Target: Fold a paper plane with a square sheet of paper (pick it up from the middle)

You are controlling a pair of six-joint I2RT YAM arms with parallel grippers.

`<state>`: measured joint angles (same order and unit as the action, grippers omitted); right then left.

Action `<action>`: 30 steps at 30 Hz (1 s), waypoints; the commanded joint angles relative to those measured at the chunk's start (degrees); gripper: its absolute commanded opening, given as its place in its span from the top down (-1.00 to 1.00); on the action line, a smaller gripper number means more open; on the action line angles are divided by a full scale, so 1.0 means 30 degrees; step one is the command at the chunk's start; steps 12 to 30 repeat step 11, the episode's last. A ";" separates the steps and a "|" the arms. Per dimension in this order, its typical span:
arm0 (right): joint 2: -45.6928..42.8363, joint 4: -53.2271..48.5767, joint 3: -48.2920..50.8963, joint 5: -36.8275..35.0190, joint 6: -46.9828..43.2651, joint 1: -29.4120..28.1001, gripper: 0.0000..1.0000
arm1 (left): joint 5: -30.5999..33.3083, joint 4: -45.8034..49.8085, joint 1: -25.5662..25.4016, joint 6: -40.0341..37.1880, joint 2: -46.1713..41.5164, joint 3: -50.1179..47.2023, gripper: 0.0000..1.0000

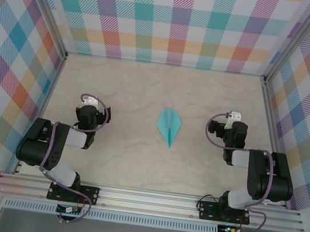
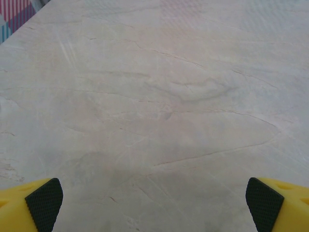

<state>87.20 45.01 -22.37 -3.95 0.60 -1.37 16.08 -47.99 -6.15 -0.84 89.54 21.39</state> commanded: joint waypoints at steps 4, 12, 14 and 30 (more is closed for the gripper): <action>0.0055 0.0495 -0.0385 0.0414 0.0151 0.0066 -0.99 | 0.0275 -0.0419 0.0176 0.0632 0.0000 0.0363 -1.00; 0.0047 0.0320 -0.0478 0.0659 0.0089 0.0101 -0.99 | 0.0263 -0.0442 0.0172 0.0631 0.0008 0.0349 -1.00; 0.0047 0.0320 -0.0478 0.0659 0.0089 0.0101 -0.99 | 0.0263 -0.0442 0.0172 0.0631 0.0008 0.0349 -1.00; 0.0047 0.0320 -0.0478 0.0659 0.0089 0.0101 -0.99 | 0.0263 -0.0442 0.0172 0.0631 0.0008 0.0349 -1.00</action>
